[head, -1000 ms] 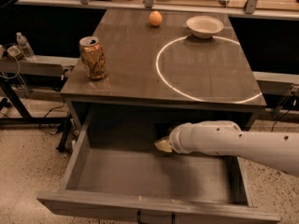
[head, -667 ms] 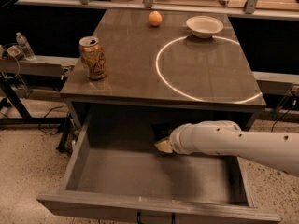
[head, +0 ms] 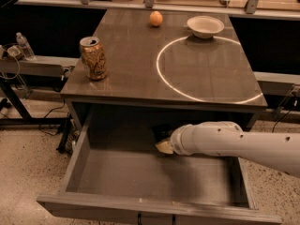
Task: Pick rxbar chocolate from top drawer and place on counter
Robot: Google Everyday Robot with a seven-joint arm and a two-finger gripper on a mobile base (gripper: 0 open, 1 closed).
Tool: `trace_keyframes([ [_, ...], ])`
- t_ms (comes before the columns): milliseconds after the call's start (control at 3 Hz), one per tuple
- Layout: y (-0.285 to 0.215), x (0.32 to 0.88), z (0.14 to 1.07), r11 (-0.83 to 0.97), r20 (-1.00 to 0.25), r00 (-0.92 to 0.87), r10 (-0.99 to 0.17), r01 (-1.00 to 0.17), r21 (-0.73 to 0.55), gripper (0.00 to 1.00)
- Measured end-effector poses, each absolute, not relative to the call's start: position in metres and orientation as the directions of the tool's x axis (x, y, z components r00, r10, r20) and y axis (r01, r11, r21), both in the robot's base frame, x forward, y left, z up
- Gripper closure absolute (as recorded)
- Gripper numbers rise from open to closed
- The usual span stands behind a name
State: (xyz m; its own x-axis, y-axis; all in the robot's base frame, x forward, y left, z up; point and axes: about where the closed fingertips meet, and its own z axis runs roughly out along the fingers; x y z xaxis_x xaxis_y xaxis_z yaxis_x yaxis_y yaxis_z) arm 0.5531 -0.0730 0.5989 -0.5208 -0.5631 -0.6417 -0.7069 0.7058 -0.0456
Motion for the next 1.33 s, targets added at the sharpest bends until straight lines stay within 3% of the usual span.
trace_keyframes([
  [667, -0.137, 0.499, 0.647, 0.644, -0.552, -0.481, -0.681, -0.753, -0.137, 1.00],
  [1333, -0.170, 0.470, 0.669, 0.601, -0.454, -0.483, -0.749, -0.783, -0.158, 1.00],
])
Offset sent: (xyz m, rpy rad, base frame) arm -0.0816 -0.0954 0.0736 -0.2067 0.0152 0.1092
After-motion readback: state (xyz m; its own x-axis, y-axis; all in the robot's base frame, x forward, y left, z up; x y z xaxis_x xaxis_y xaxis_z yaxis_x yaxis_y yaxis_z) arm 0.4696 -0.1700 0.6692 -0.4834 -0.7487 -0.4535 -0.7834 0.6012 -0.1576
